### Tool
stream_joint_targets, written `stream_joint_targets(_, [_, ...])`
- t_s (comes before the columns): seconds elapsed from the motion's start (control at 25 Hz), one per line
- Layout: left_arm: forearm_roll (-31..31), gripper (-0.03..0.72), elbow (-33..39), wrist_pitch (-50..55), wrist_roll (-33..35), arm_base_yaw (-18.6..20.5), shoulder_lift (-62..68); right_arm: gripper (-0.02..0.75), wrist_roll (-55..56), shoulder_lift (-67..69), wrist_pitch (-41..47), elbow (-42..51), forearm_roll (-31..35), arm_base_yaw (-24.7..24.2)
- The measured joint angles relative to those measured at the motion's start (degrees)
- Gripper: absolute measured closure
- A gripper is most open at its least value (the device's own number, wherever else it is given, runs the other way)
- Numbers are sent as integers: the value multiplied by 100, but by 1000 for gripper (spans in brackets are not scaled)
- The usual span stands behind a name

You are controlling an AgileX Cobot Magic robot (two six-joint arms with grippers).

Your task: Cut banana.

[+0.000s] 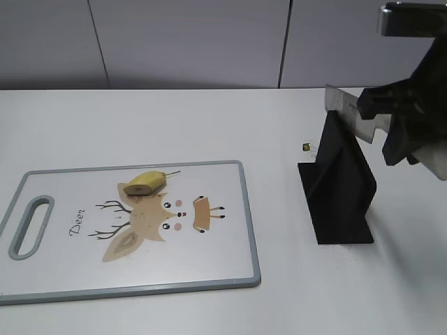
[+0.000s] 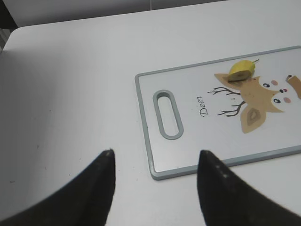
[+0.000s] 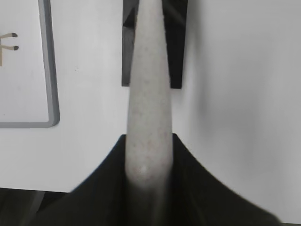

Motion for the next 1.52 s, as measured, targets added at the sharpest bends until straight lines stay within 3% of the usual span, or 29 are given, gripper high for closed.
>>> stream_joint_targets(0.72, [0, 154, 0, 0, 0, 0, 0, 575, -85, -228, 643, -1161, -411, 0])
stream_joint_targets(0.96, [-71, 156, -79, 139, 0, 0, 21, 575, -1309, -228, 634, -1585, -170, 0])
stream_joint_targets(1.12, [-285, 155, -499, 203, 91, 0, 464, 575, -2460, -228, 418, -1728, 155, 0])
stream_joint_targets(1.36, [-505, 80, -1405, -5, 823, 0, 1646, 575, -4246, -169, 144, -1817, 733, 0])
stream_joint_targets(1.52, [-823, 64, -1973, -26, 1717, -29, 2697, 575, -5035, 151, 80, -1918, 1063, 0])
